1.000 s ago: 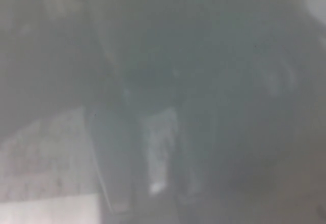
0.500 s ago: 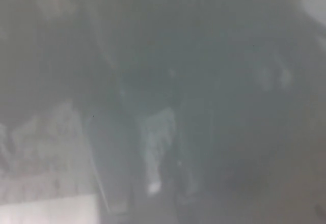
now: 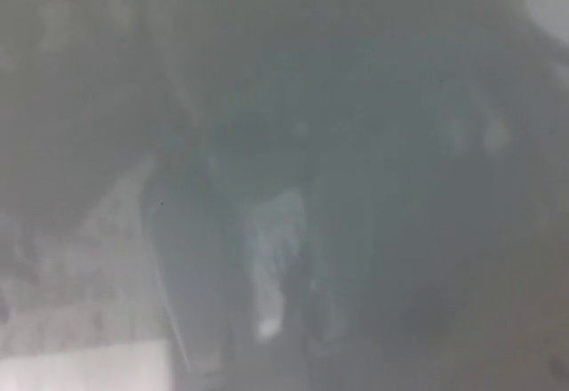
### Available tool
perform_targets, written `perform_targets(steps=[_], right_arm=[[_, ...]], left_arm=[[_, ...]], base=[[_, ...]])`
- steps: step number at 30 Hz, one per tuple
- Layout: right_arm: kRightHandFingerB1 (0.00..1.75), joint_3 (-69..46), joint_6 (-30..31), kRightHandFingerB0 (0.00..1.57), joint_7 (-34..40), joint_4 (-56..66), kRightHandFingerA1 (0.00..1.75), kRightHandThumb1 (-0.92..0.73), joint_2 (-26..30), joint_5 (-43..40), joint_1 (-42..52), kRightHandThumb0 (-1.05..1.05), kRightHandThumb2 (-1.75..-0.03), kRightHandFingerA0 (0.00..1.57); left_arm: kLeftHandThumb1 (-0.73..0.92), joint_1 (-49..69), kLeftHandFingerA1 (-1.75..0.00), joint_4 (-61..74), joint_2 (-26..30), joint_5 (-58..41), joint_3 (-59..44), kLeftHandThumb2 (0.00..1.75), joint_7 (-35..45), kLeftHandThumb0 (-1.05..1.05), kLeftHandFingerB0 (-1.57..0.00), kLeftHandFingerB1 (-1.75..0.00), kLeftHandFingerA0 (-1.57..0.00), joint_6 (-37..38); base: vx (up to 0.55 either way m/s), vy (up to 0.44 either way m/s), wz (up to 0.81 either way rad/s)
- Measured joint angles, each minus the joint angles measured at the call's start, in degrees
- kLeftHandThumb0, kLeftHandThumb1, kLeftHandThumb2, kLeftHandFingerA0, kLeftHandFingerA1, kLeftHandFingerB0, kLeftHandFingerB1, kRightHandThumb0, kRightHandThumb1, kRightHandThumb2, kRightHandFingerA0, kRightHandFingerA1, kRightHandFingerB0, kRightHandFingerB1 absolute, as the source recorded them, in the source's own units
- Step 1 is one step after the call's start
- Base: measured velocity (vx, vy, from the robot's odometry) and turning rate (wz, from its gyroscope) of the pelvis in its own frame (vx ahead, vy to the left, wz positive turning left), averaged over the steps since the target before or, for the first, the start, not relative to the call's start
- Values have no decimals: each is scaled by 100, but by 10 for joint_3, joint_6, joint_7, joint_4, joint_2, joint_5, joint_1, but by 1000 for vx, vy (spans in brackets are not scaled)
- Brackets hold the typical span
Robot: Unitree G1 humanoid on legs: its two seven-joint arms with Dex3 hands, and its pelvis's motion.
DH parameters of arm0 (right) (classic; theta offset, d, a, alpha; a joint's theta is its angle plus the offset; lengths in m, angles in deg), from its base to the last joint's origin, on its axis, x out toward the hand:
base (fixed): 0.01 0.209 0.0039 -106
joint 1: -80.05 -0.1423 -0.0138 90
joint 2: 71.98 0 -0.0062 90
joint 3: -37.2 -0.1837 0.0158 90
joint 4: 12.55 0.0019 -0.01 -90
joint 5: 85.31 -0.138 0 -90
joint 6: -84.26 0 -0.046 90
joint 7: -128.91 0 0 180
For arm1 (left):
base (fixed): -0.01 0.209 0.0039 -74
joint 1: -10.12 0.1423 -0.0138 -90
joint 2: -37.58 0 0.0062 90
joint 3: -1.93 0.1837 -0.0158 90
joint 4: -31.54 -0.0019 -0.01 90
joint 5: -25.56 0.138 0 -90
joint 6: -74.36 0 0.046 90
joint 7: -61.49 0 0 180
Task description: A white board is being place on the right hand side and parallel to the robot and the robot uses its left hand to grab on the leftside of the whiteboard and drag the whiteboard from the right hand side to the left hand side
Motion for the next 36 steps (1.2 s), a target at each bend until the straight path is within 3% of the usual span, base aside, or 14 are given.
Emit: perform_targets(steps=[4, 7, 8, 9, 10, 11, 13, 15, 21, 22, 31, 34, 35, 36], right_arm=[[79, 0, -1, 38, -1, 0, 121, -74, 0, 0, 0, -61, -78, 67], [80, -2, -1, 37, -2, -1, 121, -75, 0, -2, 2, -62, -77, 66], [79, -3, -1, 39, -2, -1, 119, -74, 0, -2, 3, -62, -75, 66], [79, -3, -1, 38, -2, -1, 119, -73, 0, -3, 4, -62, -76, 67], [79, -4, -1, 38, -2, -2, 119, -73, -1, -3, 5, -62, -76, 67], [78, -4, -1, 37, -2, -2, 118, -73, -1, -3, 5, -64, -78, 65], [79, -4, -1, 38, -2, -2, 118, -72, -1, -3, 6, -62, -77, 64], [81, -6, -1, 37, -3, -2, 121, -69, -1, -3, 8, -61, -80, 67], [79, -6, -2, 38, -4, -3, 119, -70, -2, -2, 9, -61, -78, 68], [79, -5, -2, 37, -3, -3, 118, -69, -2, -1, 9, -60, -79, 64], [78, 1, -2, 37, 0, -3, 116, -69, -2, 1, 7, -57, -79, 61], [78, 2, -2, 37, 0, -3, 116, -69, -2, 1, 5, -57, -79, 59], [78, 1, -2, 38, 0, -3, 118, -70, -2, 1, 5, -58, -78, 60], [78, 1, -2, 37, 0, -3, 120, -73, -2, 1, 4, -60, -78, 64]], left_arm=[[62, 5, -72, 9, 1, 15, 23, 87, -16, -58, -4, -27, -55, 15], [63, 8, -50, 11, 2, 26, 36, 90, -29, -63, -3, -26, -32, 24], [74, 9, -32, 11, 3, 31, 42, 63, -34, -57, -10, -20, -27, 29], [53, 9, -45, 10, 5, 36, 47, 104, -39, -32, -1, -47, -1, 34], [53, 8, -45, 8, 5, 40, 52, 104, -45, -32, -1, -47, -1, 37], [73, 8, -36, 6, 5, 42, 54, 64, -49, -57, -10, -21, -37, 41], [63, 8, -51, 2, 6, 47, 58, 87, -58, -64, -6, -30, -41, 47], [73, 8, -33, -2, 6, 52, 62, 63, -67, -60, -11, -22, -31, 54], [62, 2, -47, -12, 6, 64, 70, 86, -86, -68, -8, -31, -33, 66], [71, 2, -35, -15, 6, 66, 71, 63, -89, -62, -10, -22, -35, 68], [75, -4, -35, -22, 6, 72, 73, 62, -98, -61, -9, -25, -36, 80], [63, -4, -46, -20, 7, 74, 76, 86, -100, -68, -8, -30, -32, 84], [77, -5, -36, -18, 7, 76, 77, 62, -101, -62, -8, -25, -38, 85], [63, -5, -48, -16, 8, 77, 79, 92, -103, -66, -2, -29, -28, 85]], base=[[0, 0, 0], [0, 0, 0], [0, 0, 0], [0, 0, 0], [0, 0, 0], [0, 0, 0], [0, 0, 0], [0, 0, 0], [0, 0, 0], [0, 0, 0], [0, 0, 0], [0, 0, 0], [0, 0, 0], [0, 0, 0]])
